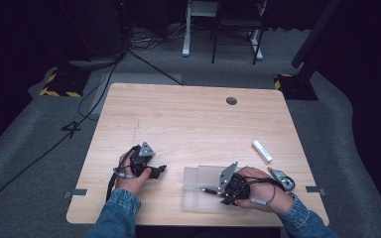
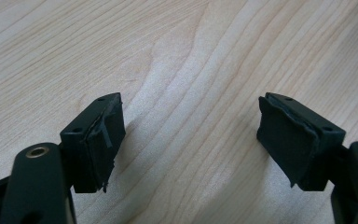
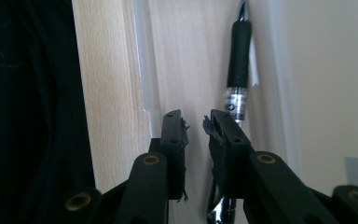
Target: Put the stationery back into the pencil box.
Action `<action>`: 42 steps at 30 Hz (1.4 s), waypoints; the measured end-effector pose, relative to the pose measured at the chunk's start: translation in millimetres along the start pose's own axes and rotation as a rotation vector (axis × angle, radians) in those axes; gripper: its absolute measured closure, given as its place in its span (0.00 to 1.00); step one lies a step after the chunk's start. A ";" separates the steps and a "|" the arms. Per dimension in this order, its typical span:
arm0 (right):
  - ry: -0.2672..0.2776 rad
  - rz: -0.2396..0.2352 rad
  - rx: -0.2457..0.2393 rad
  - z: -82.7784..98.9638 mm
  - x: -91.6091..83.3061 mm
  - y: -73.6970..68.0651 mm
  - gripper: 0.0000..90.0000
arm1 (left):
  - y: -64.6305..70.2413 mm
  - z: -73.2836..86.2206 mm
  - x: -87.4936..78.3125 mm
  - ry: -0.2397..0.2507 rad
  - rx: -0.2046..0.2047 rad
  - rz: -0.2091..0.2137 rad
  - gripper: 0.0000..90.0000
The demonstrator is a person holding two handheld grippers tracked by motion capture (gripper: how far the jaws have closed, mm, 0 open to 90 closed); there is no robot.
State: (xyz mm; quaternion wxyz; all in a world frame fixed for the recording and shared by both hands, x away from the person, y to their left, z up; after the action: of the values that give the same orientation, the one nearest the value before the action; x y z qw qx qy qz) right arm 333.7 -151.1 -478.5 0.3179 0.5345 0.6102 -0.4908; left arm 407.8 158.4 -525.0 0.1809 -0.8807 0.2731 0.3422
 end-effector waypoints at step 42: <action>0.141 0.096 0.045 17.3 -36.6 7.6 0.55 | -1.3 -1.1 1.3 -0.001 0.012 0.010 0.24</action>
State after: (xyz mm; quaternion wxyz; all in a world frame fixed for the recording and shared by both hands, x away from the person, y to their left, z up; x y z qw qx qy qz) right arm 346.9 -180.2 -452.5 0.2850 0.6036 0.5935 -0.4497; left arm 409.9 158.4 -524.9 0.1844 -0.8780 0.2794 0.3421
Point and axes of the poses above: each handheld gripper's, and its own axes: x roughly forward along the jaws, z roughly out of its underside, y roughly to its right, the point moved 3 cm from there along x, roughly forward along the jaws, and after that the axes turned 12 degrees about -z, right-handed, at the moved point
